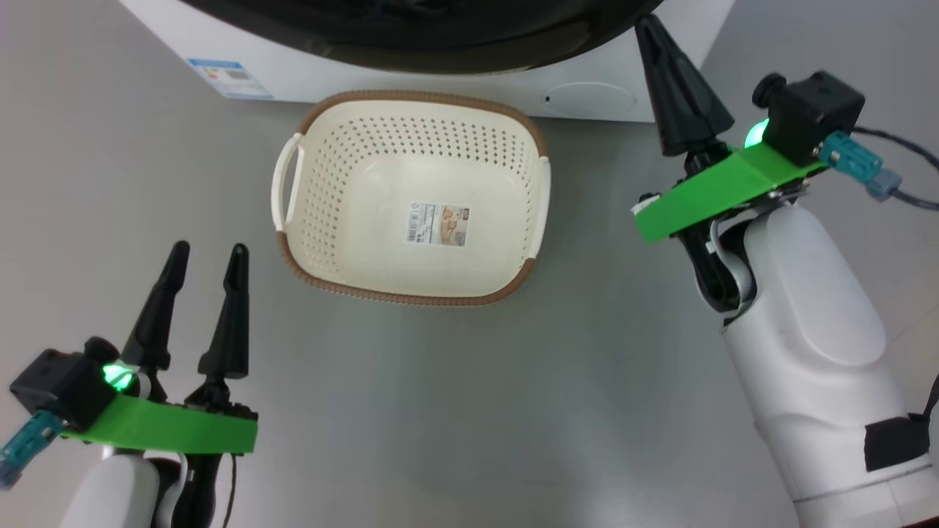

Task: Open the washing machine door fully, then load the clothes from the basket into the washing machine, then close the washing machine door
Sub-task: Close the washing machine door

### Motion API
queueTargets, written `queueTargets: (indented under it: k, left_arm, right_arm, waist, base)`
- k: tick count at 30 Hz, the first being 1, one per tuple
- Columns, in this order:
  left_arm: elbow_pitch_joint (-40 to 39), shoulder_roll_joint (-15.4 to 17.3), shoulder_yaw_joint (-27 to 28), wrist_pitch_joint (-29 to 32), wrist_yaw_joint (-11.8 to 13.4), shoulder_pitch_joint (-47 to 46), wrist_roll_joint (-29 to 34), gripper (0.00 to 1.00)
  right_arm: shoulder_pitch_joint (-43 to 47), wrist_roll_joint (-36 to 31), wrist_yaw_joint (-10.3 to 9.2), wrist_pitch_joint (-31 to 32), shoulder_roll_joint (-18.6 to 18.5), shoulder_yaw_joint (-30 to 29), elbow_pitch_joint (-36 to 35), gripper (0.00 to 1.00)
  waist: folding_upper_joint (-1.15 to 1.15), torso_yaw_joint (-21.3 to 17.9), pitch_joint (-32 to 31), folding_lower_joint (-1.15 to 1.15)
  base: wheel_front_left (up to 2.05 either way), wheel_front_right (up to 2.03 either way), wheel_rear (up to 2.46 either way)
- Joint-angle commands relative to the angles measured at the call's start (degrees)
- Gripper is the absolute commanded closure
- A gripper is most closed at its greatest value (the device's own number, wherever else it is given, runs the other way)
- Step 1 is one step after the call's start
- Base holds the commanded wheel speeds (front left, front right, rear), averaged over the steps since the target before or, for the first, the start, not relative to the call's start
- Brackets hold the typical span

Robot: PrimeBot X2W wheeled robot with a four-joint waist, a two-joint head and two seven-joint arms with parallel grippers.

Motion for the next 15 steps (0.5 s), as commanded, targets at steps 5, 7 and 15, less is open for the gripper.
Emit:
queueTargets:
  k: [5, 7, 15]
  left_arm:
    - [-1.9, 2.6, 3.2, -0.5, -0.2, 1.7, 1.6, 0.0]
    - [-2.0, 2.7, 3.5, -0.5, -0.2, 2.2, 1.8, 0.0]
    - [-1.8, 2.7, 5.0, -0.5, -0.2, 4.9, 2.8, 0.0]
  right_arm:
    - [5.5, 1.1, -0.15, -0.3, 1.8, 2.4, -2.7, 1.0]
    - [7.2, 0.6, -0.15, -0.3, 1.8, 2.5, -3.0, 1.0]
    - [15.0, -0.2, -0.15, -0.3, 1.8, 1.9, -5.5, 0.0]
  waist:
    - [0.0, -3.7, -3.6, 0.0]
    - [0.0, -4.5, -4.5, 0.0]
    - [0.0, -7.6, -8.7, 0.0]
  base:
    - [0.0, 0.0, 0.0]
    - [0.0, 0.0, 0.0]
    - [0.0, 0.0, 0.0]
